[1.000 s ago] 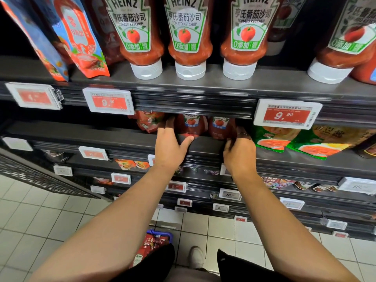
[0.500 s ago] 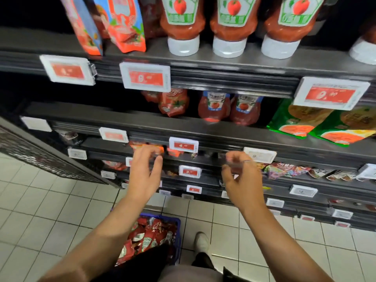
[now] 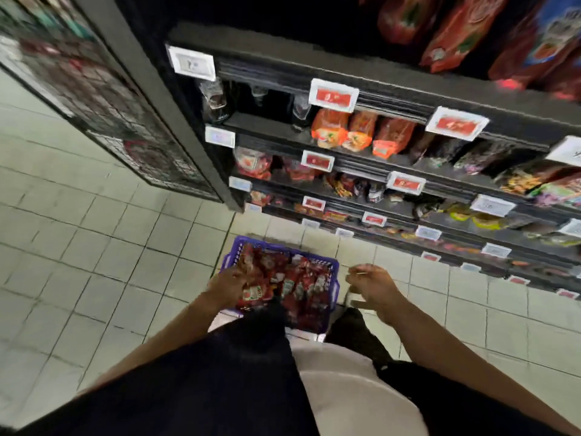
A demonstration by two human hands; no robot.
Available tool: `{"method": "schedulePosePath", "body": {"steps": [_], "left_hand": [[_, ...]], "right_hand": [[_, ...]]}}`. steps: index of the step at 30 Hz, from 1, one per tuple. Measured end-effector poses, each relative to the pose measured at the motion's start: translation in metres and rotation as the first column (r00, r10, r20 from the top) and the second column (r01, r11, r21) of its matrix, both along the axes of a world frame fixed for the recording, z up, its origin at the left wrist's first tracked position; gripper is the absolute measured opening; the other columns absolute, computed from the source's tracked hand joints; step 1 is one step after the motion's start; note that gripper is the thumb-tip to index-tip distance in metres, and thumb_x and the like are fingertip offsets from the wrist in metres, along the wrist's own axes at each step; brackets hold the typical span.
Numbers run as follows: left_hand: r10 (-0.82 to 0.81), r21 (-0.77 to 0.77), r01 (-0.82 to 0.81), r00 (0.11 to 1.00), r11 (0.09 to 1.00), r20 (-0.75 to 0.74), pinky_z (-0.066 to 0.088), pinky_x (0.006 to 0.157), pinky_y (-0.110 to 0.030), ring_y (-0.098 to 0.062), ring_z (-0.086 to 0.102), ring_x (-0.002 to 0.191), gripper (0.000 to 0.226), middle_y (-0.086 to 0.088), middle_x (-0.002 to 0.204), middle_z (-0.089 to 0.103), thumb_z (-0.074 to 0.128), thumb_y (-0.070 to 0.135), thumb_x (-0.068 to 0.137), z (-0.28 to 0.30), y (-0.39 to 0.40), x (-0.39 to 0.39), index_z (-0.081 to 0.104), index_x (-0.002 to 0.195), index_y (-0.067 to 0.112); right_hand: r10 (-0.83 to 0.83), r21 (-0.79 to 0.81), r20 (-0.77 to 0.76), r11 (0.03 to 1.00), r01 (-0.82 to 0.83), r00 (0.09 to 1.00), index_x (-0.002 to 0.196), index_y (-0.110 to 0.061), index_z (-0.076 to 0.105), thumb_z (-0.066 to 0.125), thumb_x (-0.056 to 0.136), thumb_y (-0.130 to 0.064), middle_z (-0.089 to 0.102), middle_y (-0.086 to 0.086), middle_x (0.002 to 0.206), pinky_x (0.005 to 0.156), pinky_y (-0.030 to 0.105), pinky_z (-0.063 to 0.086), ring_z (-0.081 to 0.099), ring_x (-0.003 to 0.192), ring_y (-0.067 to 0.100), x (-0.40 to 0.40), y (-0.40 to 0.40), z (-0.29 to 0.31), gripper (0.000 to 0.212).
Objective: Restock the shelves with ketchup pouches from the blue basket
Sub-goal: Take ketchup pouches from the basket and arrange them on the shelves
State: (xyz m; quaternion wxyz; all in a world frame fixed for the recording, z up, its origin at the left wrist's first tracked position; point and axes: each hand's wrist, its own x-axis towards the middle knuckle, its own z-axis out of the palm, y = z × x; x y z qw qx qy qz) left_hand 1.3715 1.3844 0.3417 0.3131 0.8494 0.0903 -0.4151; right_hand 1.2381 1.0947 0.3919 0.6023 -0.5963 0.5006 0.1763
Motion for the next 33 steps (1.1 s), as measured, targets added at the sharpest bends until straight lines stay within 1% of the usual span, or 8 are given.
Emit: {"method": "schedulePosePath", "body": {"steps": [3,6,10,14,22,25,28,33], "left_hand": [[-0.068,0.100,0.071,0.997,0.992,-0.029,0.052,0.070,-0.024,-0.021,0.061,0.075,0.023,-0.004,0.084,0.063,0.051,0.019,0.103,-0.009,0.033,-0.007,0.056,0.080,0.021],[-0.099,0.174,0.114,0.991,0.978,-0.096,0.051,0.090,-0.040,-0.036,0.065,0.098,0.018,-0.019,0.103,0.069,0.051,0.020,0.102,-0.016,0.062,-0.014,0.061,0.091,0.012],[-0.117,0.259,0.142,0.987,0.955,-0.111,0.050,0.087,-0.037,-0.034,0.065,0.104,0.020,-0.016,0.112,0.070,0.053,0.025,0.099,-0.024,0.079,-0.019,0.065,0.105,0.011],[-0.078,0.322,0.103,0.993,0.941,-0.091,0.050,0.077,-0.034,-0.034,0.066,0.095,0.022,-0.011,0.104,0.071,0.052,0.026,0.097,-0.040,0.089,-0.037,0.066,0.105,0.012],[-0.251,0.276,0.308,0.942,0.910,-0.223,0.044,0.098,-0.037,-0.033,0.054,0.125,0.054,-0.014,0.143,0.052,0.059,0.035,0.094,-0.091,0.060,-0.033,0.046,0.144,0.021],[-0.340,0.225,0.392,0.910,0.892,-0.237,0.044,0.106,-0.043,-0.034,0.051,0.128,0.062,-0.014,0.144,0.051,0.062,0.037,0.091,-0.140,0.048,-0.024,0.041,0.148,0.024],[-0.417,0.220,0.460,0.883,0.860,-0.216,0.042,0.109,-0.046,-0.037,0.049,0.131,0.069,-0.014,0.145,0.050,0.067,0.042,0.089,-0.212,0.046,-0.009,0.039,0.148,0.022],[-0.496,0.289,0.537,0.843,0.792,-0.207,0.046,0.106,-0.048,-0.041,0.051,0.127,0.089,-0.018,0.140,0.050,0.079,0.047,0.072,-0.342,0.056,0.024,0.038,0.146,0.019]], "right_hand": [[-0.058,0.090,-0.014,0.994,0.059,0.998,0.080,-0.013,0.065,0.074,0.074,-0.018,0.062,0.017,0.087,0.075,0.045,0.053,0.060,0.082,0.028,-0.009,0.033,-0.002,0.012],[-0.080,0.119,-0.053,0.989,0.085,0.995,0.091,-0.016,0.063,0.068,0.090,-0.016,0.067,0.012,0.089,0.069,0.040,0.056,0.064,0.078,0.026,-0.017,0.048,-0.015,0.005],[-0.088,0.136,-0.083,0.986,0.099,0.993,0.096,-0.014,0.063,0.065,0.094,-0.013,0.069,0.010,0.091,0.057,0.033,0.057,0.066,0.075,0.023,-0.028,0.050,-0.045,0.003],[-0.032,0.205,-0.156,0.977,0.064,0.987,0.107,-0.009,0.065,0.071,0.090,-0.016,0.074,0.012,0.101,0.063,0.037,0.059,0.071,0.085,0.026,-0.032,0.047,-0.084,0.019],[-0.047,0.099,-0.199,0.993,0.067,0.979,0.092,-0.012,0.066,0.066,0.084,-0.012,0.072,0.018,0.095,0.073,0.046,0.064,0.071,0.086,0.029,-0.012,0.044,-0.129,0.007],[-0.105,0.056,-0.205,0.991,0.119,0.973,0.092,-0.018,0.067,0.068,0.081,-0.020,0.074,0.007,0.093,0.061,0.038,0.062,0.072,0.081,0.023,-0.001,0.057,-0.169,0.011],[-0.122,-0.045,-0.241,0.992,0.115,0.963,0.079,-0.032,0.070,0.073,0.080,-0.026,0.071,-0.008,0.072,0.070,0.040,0.060,0.067,0.073,0.021,0.004,0.073,-0.238,0.007],[-0.054,-0.232,-0.376,0.972,-0.038,0.925,0.084,-0.025,0.063,0.069,0.076,-0.034,0.066,-0.005,0.074,0.071,0.036,0.053,0.067,0.077,0.025,0.006,0.091,-0.365,0.014]]}}
